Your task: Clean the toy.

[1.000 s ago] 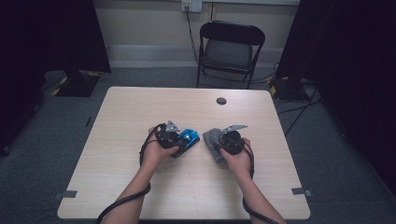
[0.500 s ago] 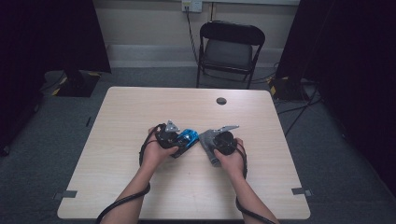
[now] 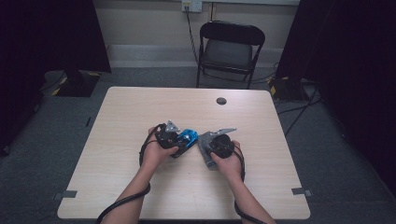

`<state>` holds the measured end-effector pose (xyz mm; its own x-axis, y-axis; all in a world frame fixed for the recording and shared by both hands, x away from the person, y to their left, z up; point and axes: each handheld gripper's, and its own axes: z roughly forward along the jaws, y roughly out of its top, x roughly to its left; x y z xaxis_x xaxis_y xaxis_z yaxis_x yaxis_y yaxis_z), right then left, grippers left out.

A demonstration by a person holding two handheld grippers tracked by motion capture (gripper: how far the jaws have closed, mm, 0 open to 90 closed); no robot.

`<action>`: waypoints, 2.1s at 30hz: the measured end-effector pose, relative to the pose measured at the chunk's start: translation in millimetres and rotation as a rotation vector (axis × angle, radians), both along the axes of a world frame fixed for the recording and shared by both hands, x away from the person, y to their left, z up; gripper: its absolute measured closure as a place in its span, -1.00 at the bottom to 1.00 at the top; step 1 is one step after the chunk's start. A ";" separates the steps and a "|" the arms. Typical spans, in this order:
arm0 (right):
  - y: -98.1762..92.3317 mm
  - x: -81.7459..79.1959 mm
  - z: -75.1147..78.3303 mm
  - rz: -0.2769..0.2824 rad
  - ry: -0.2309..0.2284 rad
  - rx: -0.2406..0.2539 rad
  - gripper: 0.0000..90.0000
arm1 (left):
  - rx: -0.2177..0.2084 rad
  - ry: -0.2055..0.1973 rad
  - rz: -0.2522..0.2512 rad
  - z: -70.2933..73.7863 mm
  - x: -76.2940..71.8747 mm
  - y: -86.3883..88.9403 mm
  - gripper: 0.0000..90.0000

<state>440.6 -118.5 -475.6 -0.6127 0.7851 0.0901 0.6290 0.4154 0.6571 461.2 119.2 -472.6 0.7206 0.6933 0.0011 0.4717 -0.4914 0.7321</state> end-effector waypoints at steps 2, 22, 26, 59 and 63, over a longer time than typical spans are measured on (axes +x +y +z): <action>1.8 -1.5 0.1 0.005 0.000 0.002 0.68 | 0.000 0.000 0.001 0.0 -0.1 0.1 -0.01; 19.6 -17.5 0.8 0.092 0.044 0.036 0.67 | 0.010 0.000 0.001 0.7 -0.8 -0.4 -0.01; 23.8 -20.3 1.2 0.111 0.048 0.034 0.67 | 0.009 -0.001 0.001 0.5 -0.9 -0.3 -0.01; 47.3 -43.1 -0.2 0.260 0.076 0.066 0.67 | 0.016 -0.001 0.007 0.9 -1.2 -1.4 -0.01; 47.9 -45.6 -0.8 0.280 0.079 0.081 0.67 | 0.014 0.002 0.007 1.0 -1.1 -1.3 -0.01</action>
<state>395.0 -70.6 -476.4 -0.7927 0.5754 0.2015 0.5481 0.5280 0.6487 460.1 117.9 -471.6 0.7158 0.6983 0.0093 0.4763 -0.4980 0.7247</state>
